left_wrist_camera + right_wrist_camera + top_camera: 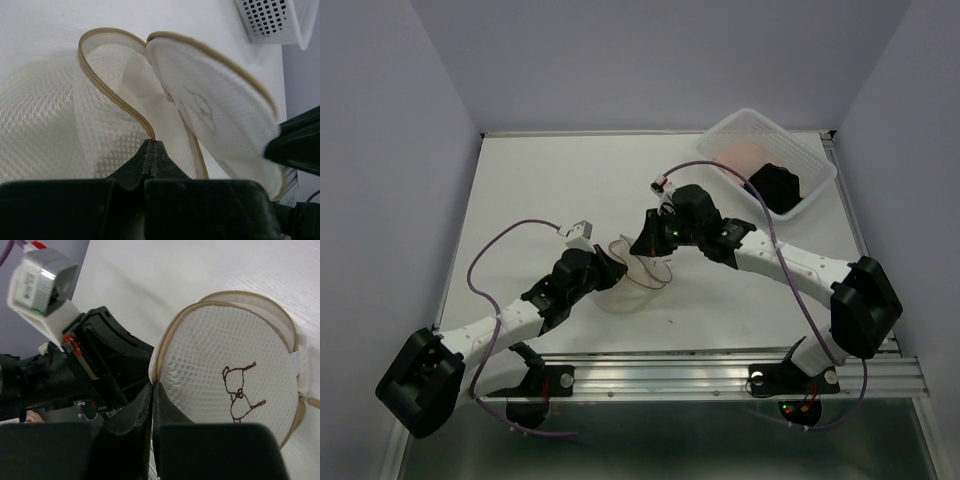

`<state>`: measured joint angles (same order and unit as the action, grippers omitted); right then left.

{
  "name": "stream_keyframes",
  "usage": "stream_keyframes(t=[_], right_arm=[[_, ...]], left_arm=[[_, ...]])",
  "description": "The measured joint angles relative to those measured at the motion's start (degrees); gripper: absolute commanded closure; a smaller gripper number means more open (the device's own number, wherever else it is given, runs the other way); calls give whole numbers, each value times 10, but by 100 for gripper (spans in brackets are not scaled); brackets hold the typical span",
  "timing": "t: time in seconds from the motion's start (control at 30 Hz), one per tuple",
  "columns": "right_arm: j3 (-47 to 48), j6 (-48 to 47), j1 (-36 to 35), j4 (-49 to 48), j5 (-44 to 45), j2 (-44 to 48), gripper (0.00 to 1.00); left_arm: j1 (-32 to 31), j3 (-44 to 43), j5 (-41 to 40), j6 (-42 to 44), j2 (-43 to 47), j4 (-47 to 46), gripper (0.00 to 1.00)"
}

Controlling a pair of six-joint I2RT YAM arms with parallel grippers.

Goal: Unzip the laundry bag and remove the bra

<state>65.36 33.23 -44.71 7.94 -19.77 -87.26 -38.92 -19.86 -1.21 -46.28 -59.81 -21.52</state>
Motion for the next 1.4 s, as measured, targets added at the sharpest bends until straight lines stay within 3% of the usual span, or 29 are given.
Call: stream_keyframes(t=[0.17,0.3,0.37,0.7,0.77,0.9,0.97,1.23,1.4], right_arm=[[-46,31,-11,-56,-7,-29,90],[-63,50,-18,-81,-16,-62,64],[-64,55,-22,-86,-19,-71,57],[-81,59,-26,-112,-24,-73,28],[-81,56,-26,-114,-24,-75,22],[-81,49,-26,-116,-22,-86,13],[-80,43,-26,-120,-19,-98,8],[-65,30,-26,-127,-15,-143,0],[-61,19,-26,-127,-15,-150,0]], left_arm=[[0,6,-11,-7,16,-1,100],[0,8,-16,-11,16,0,100],[0,10,-19,-12,19,1,98],[0,19,-57,-25,90,49,61],[0,19,-73,-27,110,72,40],[0,16,-104,-34,146,124,18],[0,12,-118,-36,162,149,12],[9,-10,-172,-33,188,231,11],[30,-23,-180,-17,186,257,11]])
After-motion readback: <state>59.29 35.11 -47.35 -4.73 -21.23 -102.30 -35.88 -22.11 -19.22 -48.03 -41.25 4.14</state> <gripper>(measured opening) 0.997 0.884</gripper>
